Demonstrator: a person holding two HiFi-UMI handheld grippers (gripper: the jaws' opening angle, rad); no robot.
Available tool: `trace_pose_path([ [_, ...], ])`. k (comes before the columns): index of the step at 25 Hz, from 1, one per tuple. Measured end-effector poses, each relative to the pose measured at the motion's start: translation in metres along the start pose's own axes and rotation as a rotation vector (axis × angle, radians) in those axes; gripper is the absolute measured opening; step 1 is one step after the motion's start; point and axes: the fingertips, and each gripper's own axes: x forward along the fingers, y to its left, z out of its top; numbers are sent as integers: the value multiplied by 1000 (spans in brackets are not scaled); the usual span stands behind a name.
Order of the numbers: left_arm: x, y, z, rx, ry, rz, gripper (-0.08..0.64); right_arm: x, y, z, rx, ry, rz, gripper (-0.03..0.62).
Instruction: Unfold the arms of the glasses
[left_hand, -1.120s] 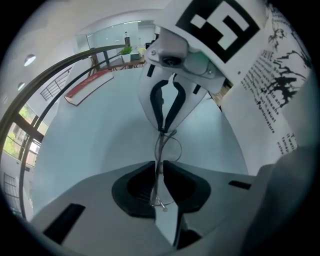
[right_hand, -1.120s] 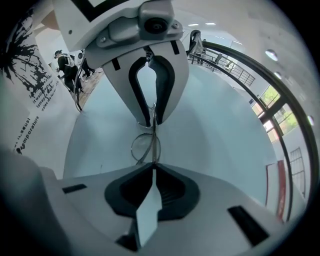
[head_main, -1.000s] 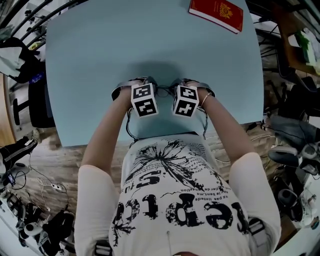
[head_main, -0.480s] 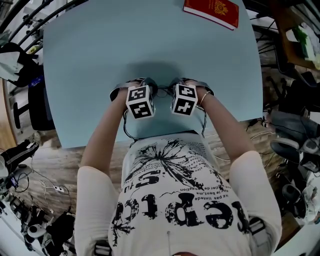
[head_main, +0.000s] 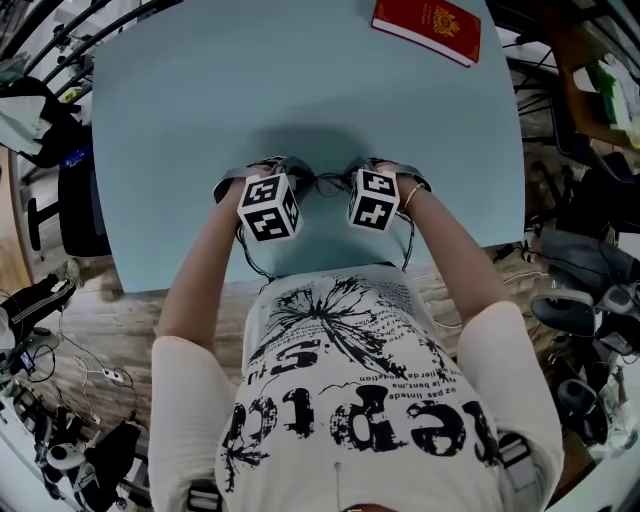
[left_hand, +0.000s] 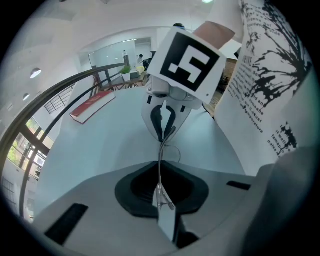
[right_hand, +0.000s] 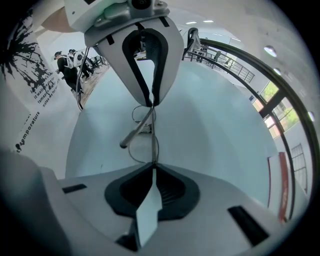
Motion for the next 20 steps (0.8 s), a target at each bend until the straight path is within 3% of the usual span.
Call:
trace_pose_path([
  [10,-29,2,-7,-22,-28,66,29,-3,1,-9,-17,22,-5,34],
  [20,-46,7,-29,-122,-103,121,29,-7,-6,-21,11,38,-19,34],
])
